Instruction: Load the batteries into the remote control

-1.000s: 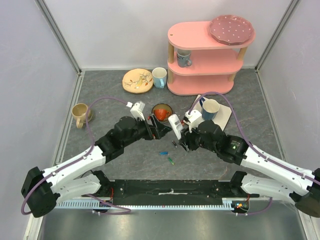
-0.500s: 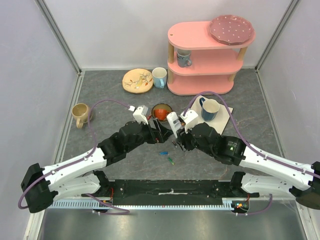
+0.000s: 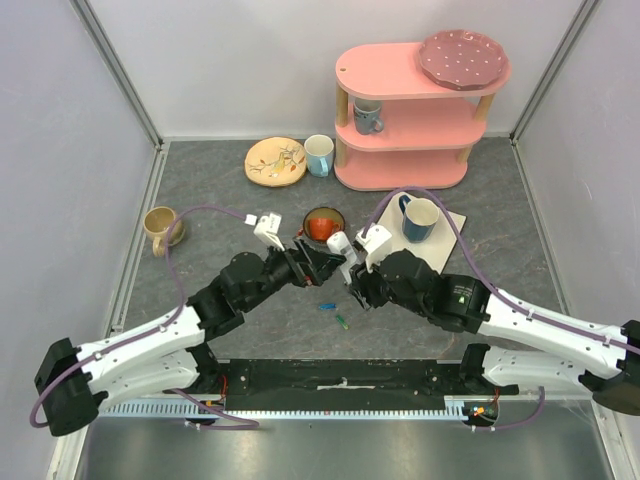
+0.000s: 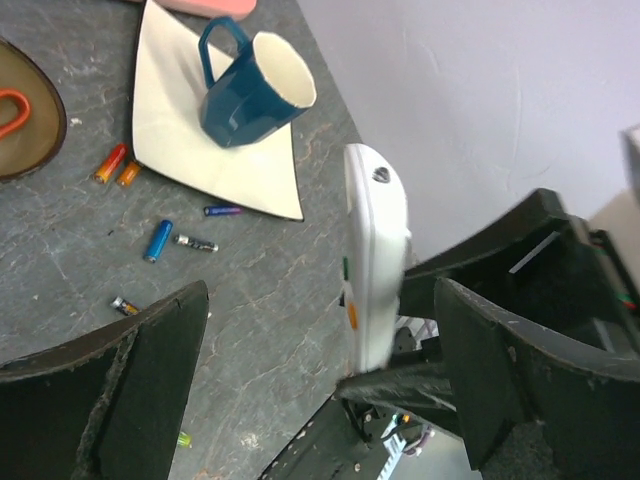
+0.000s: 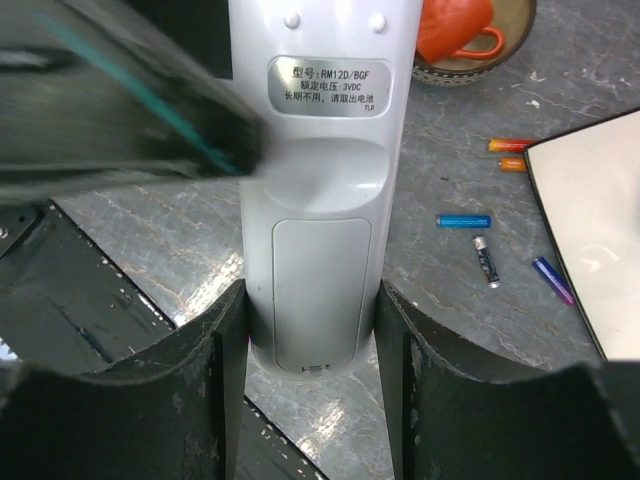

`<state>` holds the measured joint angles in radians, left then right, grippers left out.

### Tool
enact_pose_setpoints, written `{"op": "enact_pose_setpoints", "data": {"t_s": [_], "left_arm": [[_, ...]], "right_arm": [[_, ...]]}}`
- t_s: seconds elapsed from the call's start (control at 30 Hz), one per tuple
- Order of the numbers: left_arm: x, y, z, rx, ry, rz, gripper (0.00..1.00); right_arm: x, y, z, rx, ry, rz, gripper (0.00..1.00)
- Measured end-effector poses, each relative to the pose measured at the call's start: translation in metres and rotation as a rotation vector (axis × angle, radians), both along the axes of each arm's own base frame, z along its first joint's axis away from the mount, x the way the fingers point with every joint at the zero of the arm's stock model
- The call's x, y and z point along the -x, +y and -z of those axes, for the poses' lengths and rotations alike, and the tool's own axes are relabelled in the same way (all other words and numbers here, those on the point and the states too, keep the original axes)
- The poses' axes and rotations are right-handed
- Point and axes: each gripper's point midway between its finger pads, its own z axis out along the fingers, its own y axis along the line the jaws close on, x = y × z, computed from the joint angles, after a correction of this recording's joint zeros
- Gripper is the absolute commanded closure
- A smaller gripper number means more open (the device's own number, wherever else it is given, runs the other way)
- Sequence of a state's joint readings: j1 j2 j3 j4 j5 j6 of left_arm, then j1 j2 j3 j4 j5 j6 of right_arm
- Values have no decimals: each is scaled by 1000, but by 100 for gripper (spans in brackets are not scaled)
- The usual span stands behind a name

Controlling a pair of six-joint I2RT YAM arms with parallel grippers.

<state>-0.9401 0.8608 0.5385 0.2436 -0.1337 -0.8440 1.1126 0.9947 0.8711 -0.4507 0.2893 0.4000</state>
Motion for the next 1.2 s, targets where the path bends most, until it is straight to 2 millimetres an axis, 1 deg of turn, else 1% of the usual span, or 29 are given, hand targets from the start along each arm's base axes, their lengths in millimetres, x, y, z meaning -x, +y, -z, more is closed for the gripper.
{"op": "enact_pose_setpoints", "data": {"t_s": [0.1,0.17,0.2,0.3,0.4,0.47,0.6,0.77,0.87,0.9,1.07,1.1,1.2], "left_arm": [[-3,-12,17,-34,28,25,3],[-2,-17,22,-42,35,39,4],[-2,-20,23,-43,37,47,6],[-3,-25,18,-34,30,57,13],[-4,-31,7,-11,13,70,18],[-3,-35,3,-2,6,79,21],[1,-39,6,-7,9,97,27],[5,-41,6,-6,8,109,29],[5,-41,9,-11,12,110,36],[6,-41,10,-13,13,110,41],[7,-41,12,-19,14,110,51],[6,-41,13,-21,15,108,55],[7,-39,19,-31,22,106,62]], "right_arm": [[6,5,1,2,3,-25,70],[10,7,2,4,6,-39,69],[12,9,3,5,8,-45,70],[15,11,4,8,12,-55,69],[17,12,6,11,15,-59,69],[16,12,6,12,16,-57,69],[16,12,6,12,15,-56,68],[16,12,6,13,15,-55,68],[16,12,6,14,14,-54,68],[16,12,7,16,15,-54,68],[16,13,8,19,16,-54,68],[16,13,8,19,16,-54,67],[16,13,8,19,16,-54,67]]}}
